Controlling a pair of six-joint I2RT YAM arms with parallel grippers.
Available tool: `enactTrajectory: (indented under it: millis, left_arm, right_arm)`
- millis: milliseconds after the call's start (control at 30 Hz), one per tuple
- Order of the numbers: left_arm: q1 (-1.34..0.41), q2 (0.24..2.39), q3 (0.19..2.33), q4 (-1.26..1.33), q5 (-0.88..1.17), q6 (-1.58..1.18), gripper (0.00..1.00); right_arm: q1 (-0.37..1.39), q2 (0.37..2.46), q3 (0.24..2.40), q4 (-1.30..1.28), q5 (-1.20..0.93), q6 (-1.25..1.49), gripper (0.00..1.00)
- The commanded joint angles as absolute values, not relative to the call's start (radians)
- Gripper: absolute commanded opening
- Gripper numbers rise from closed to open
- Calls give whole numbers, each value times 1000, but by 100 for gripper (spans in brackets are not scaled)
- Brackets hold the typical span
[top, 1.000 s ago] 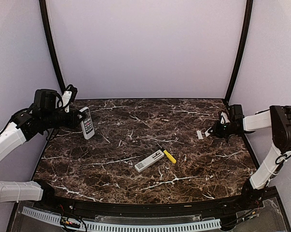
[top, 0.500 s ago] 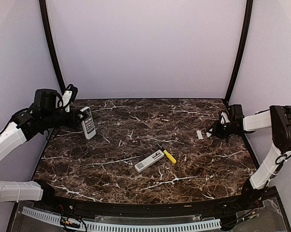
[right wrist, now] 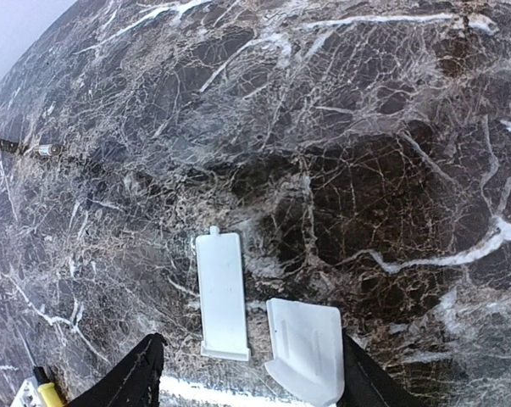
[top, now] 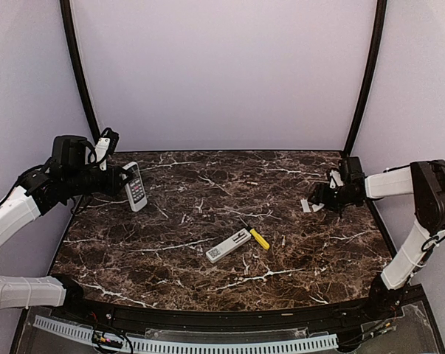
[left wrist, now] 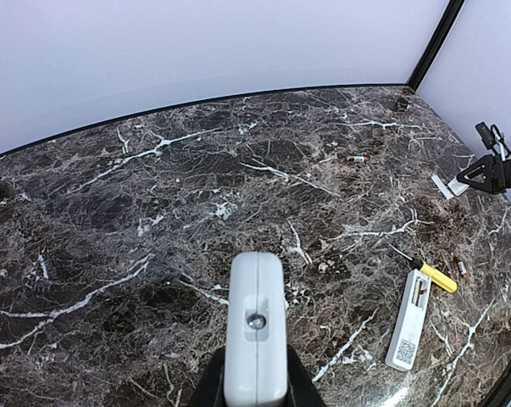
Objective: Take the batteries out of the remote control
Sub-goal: Place the battery cover at the center of the board, then place the remote control without the battery cover at the center of the board.
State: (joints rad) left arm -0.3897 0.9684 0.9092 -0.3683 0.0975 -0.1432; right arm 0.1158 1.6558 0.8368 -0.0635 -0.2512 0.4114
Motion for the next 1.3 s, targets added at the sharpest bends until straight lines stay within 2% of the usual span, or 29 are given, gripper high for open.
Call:
enactTrajectory:
  millis: [0, 133, 333, 467, 800, 1000, 1267]
  left_arm:
    - [-388, 948, 899, -349, 111, -148, 0]
    - [-388, 942, 899, -352, 106, -142, 0]
    - [-388, 944, 903, -361, 100, -135, 0]
    - [-397, 945, 904, -365, 89, -130, 0]
    - [-655, 1068, 947, -475, -289, -108, 0]
    - [-784, 1192, 1017, -522, -475, -175, 0]
    - [-827, 1445, 1138, -547, -553, -265, 1]
  right_arm:
    - [147, 1642, 866, -100, -148, 406, 68]
    - [173, 1634, 873, -117, -99, 409, 77]
    - [228, 1643, 956, -250, 67, 399, 81]
    - [233, 1598, 975, -283, 100, 396, 85]
    - [236, 1332, 872, -159, -68, 439, 86]
    - [245, 1216, 851, -180, -106, 447, 85]
    - [255, 1157, 824, -188, -102, 471, 84]
